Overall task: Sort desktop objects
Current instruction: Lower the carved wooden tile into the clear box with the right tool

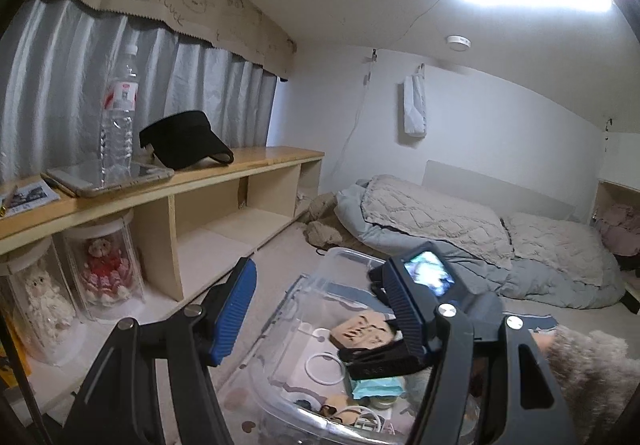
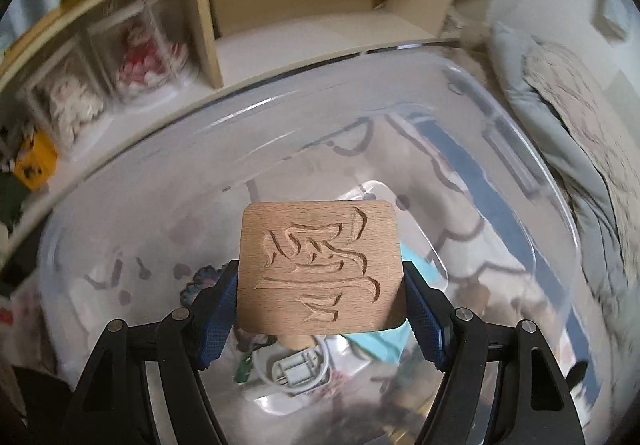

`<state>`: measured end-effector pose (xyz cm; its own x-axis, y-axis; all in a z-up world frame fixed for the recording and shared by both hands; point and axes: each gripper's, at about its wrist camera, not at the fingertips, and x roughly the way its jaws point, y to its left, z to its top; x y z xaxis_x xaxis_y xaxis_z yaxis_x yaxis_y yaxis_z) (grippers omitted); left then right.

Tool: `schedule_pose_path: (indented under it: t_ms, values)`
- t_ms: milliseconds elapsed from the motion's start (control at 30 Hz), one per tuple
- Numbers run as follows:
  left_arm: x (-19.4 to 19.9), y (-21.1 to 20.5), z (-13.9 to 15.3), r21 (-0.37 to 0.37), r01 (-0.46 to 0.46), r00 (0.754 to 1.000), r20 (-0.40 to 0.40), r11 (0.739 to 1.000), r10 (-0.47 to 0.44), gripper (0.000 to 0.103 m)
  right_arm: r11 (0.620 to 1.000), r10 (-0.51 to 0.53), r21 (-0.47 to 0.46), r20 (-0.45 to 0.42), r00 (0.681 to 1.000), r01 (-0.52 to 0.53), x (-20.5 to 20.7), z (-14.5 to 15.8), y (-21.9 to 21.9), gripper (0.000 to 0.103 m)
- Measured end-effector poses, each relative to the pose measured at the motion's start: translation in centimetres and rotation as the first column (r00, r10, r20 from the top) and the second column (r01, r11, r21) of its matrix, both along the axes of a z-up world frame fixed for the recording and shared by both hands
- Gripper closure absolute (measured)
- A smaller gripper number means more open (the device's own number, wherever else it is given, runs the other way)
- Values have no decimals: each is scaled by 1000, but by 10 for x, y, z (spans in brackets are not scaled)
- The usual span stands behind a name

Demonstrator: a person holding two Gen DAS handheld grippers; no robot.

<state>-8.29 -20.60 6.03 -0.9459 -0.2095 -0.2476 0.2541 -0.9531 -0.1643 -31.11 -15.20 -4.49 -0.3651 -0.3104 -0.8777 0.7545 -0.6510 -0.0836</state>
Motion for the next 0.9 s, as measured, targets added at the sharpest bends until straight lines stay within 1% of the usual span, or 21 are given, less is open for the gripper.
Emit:
schedule_pose_path:
  t_ms: [167, 300, 433, 567, 667, 767, 833, 900]
  values:
    - [-1, -9, -1, 9, -21, 1000, 0, 1000, 21, 37, 991, 92, 102, -7, 996, -91, -18, -20, -18, 26]
    - [-4, -17, -4, 28, -35, 999, 8, 999, 35, 37, 977, 156, 150, -21, 988, -151, -24, -26, -28, 26]
    - [-8, -23, -7, 49, -38, 999, 19, 998, 38, 37, 957, 238, 174, -27, 971, -230, -24, -28, -35, 26]
    - [-10, -27, -9, 59, -45, 999, 20, 997, 44, 37, 935, 305, 193, -11, 952, -297, -22, -32, -41, 26]
    - [-13, -28, -9, 60, -44, 999, 21, 997, 43, 37, 929, 318, 205, -15, 948, -309, -23, -35, -43, 26]
    - [-14, -26, -10, 54, -41, 999, 24, 998, 40, 37, 920, 349, 204, -34, 937, -335, -20, -34, -42, 26]
    - [-15, -25, -11, 53, -38, 999, 27, 998, 36, 37, 918, 352, 210, -47, 935, -336, -20, -33, -42, 25]
    - [-15, -25, -10, 51, -37, 999, 27, 998, 35, 37, 918, 355, 212, -72, 932, -334, -18, -31, -43, 16]
